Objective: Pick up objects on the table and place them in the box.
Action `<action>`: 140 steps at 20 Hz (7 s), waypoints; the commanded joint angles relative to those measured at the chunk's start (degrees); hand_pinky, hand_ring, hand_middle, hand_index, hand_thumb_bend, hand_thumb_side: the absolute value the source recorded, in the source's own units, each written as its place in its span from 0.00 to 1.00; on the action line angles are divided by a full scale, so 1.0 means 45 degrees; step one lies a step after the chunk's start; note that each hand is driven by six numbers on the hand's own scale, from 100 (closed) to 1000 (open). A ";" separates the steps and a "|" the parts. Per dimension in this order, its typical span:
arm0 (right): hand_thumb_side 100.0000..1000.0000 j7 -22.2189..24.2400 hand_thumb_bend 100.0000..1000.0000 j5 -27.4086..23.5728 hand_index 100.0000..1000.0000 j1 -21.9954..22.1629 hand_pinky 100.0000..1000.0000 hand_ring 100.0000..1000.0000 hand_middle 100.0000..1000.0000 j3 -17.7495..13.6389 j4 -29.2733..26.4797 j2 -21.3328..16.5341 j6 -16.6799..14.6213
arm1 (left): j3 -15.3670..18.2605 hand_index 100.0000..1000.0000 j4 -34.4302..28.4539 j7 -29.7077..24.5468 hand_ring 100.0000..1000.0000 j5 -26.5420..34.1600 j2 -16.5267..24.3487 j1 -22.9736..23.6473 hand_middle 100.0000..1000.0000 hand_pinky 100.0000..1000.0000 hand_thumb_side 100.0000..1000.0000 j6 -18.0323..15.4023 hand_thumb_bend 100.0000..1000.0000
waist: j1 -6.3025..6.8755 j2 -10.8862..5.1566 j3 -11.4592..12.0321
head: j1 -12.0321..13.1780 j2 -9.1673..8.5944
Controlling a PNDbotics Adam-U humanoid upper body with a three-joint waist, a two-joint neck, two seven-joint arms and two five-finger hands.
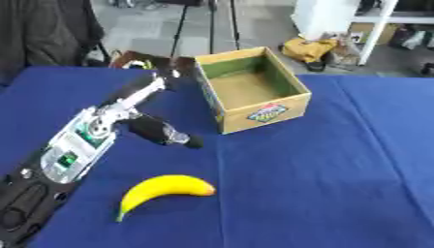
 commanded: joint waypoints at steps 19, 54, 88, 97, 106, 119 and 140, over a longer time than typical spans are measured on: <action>0.66 0.0089 0.00 -0.0065 0.74 -0.0115 0.69 0.64 0.64 0.0011 -0.0157 -0.0330 -0.0008 | -0.2348 0.93 0.0646 -0.1665 0.83 -0.0754 0.3009 -0.0304 0.84 0.82 0.05 -0.1814 0.19 | 0.0217 -0.0198 -0.0216 | 0.0149 -0.0020; 0.66 0.0027 0.00 -0.0058 0.74 0.0048 0.69 0.64 0.64 -0.0074 -0.0121 -0.0368 -0.0020 | -0.2496 0.80 0.2828 -0.6897 0.63 -0.2157 0.1980 -0.1130 0.69 0.73 0.03 -0.1449 0.22 | 0.0203 -0.0269 -0.0039 | 0.0035 0.0105; 0.66 0.0009 0.00 -0.0052 0.74 0.0064 0.70 0.64 0.64 -0.0113 -0.0113 -0.0378 -0.0025 | -0.0654 0.55 0.2098 -0.3672 0.42 -0.4489 0.2335 -0.0859 0.42 0.42 0.00 -0.2112 0.00 | 0.0167 -0.0292 0.0073 | 0.0032 0.0139; 0.66 0.0010 0.00 -0.0053 0.74 0.0073 0.70 0.64 0.64 -0.0116 -0.0112 -0.0380 -0.0024 | -0.0451 0.87 0.2091 -0.3365 0.75 -0.4680 0.2482 -0.0673 0.76 0.77 0.00 -0.2165 0.26 | 0.0165 -0.0290 0.0068 | 0.0049 0.0145; 0.66 0.0002 0.00 -0.0050 0.74 0.0072 0.70 0.64 0.64 -0.0125 -0.0117 -0.0380 -0.0024 | -0.0122 0.86 0.2007 -0.3884 0.73 -0.4559 0.2615 -0.0574 0.75 0.74 0.00 -0.2064 0.19 | 0.0177 -0.0287 0.0054 | 0.0053 0.0159; 0.66 0.0013 0.00 -0.0058 0.74 0.0080 0.70 0.64 0.64 -0.0116 -0.0111 -0.0385 -0.0022 | -0.0544 0.89 0.4062 -0.6224 0.74 -0.3443 0.2555 -0.1038 0.76 0.77 0.00 -0.2169 0.14 | 0.0201 -0.0293 0.0029 | 0.0129 0.0226; 0.66 0.0032 0.00 -0.0072 0.74 0.0101 0.70 0.64 0.64 -0.0102 -0.0104 -0.0355 -0.0031 | -0.1256 0.88 0.7485 -0.5615 0.76 -0.5568 0.0895 -0.2216 0.77 0.79 0.00 -0.2805 0.16 | 0.0177 -0.0323 0.0026 | 0.0179 0.0262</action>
